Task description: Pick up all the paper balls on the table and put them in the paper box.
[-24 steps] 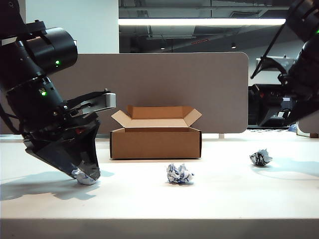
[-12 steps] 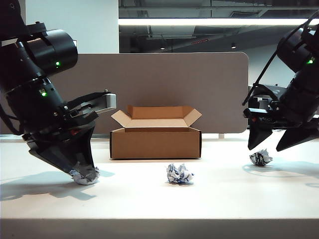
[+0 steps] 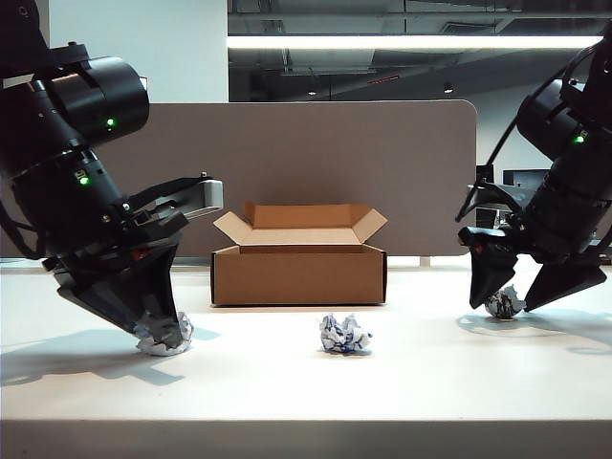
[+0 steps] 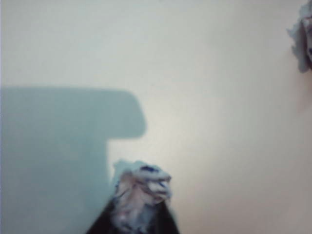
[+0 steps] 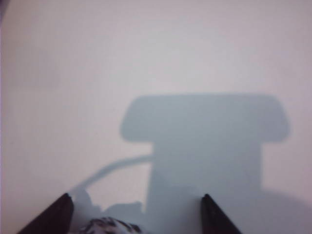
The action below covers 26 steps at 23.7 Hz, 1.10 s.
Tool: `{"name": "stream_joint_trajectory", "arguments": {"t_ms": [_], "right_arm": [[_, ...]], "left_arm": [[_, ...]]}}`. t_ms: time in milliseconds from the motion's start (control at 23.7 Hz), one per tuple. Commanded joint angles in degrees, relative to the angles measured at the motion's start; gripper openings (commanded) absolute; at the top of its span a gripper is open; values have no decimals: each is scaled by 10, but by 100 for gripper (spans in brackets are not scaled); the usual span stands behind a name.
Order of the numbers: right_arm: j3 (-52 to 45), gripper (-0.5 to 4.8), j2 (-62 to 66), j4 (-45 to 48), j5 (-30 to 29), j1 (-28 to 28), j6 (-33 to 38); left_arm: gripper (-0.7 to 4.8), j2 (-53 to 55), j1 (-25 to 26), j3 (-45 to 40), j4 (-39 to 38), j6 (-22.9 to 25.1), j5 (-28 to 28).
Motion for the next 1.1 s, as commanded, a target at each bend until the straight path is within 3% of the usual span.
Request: {"name": "stream_joint_trajectory", "arguments": {"t_ms": [42,169,295,337,421,548,717,969,1096], "right_arm": [[3,273,0,-4,-3,1,2],[3,198,0,-23,-3,1,3],[3,182,0,-28,-3,1,6],[3,154,0,-28,-3,1,5],[3,49,0,-28,-3,1,5],[4,7,0,-18,-3,1,5],[19,7,0,-18,-4,1,5],[150,8,-1,-78,-125,7,49],[243,8,0,-71,-167,34,64]], "left_arm": [[52,3,0,-1,-13,0,-1],[52,3,0,-1,-9,-3,-1],[47,3,0,0,1,-15,-2],[45,3,0,2,2,-17,-2],[43,3,0,16,3,-22,-2],[-2,3,0,56,4,-22,-2],[-6,3,1,111,14,-22,-4],[-6,12,2,233,83,-42,-79],[-5,68,10,320,76,-54,-95]]}}
